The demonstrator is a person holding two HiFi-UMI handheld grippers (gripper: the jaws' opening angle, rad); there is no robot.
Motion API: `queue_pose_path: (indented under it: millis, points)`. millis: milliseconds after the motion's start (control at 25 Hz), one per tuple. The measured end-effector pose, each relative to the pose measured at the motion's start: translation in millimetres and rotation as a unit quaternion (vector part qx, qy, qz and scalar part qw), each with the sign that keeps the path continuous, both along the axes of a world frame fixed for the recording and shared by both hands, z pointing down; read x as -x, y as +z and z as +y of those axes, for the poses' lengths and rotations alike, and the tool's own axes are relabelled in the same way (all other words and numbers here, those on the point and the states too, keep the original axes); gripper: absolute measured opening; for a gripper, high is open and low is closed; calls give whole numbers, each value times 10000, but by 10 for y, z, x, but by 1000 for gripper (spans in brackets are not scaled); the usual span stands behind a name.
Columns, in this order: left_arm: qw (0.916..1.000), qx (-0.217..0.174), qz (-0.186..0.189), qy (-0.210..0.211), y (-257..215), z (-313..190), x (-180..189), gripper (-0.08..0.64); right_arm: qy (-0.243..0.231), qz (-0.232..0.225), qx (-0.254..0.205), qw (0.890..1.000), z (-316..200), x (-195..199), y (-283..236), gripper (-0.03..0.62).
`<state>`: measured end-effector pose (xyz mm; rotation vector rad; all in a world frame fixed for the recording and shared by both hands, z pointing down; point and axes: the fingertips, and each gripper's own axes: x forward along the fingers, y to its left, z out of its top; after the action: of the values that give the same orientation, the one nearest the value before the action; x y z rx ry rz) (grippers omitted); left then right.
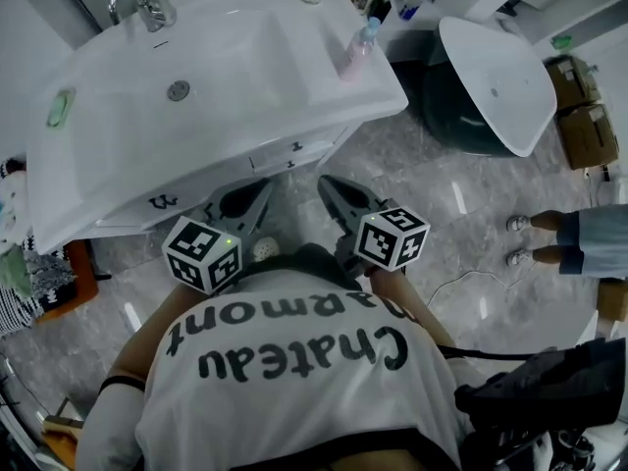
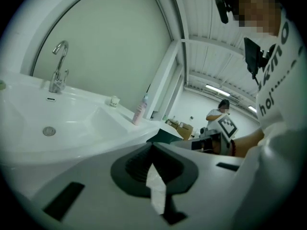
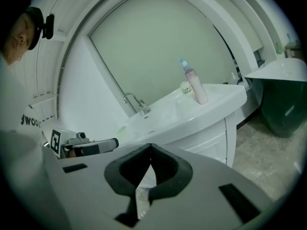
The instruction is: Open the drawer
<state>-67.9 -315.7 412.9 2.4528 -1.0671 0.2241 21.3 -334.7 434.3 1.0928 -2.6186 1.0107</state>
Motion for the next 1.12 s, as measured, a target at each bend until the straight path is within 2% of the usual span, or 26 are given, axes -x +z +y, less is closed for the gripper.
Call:
queue_pose_path:
  millis: [320,560,800,1000,1120]
  points:
    - [9985,403,214,-305,343,-7,84,9,-452,327,141,9983,-164,183,360,11]
    - [9963,527,179,-660,591,24,165,9,-748,562,301,9952,-379,183,836,11]
    - [9881,790,52,-1317,845,55,307,9,-1031,785,505,9903,-602,124,1403,12]
    - [9863,867,-463,-1323,1033,213,340,9,-1119,1009,554,9870,-816,144,1782,13]
    - [9792,1016,-442,-1697,1122,299,425,9,-1134,1222,603,9842,-937,142,2036,32]
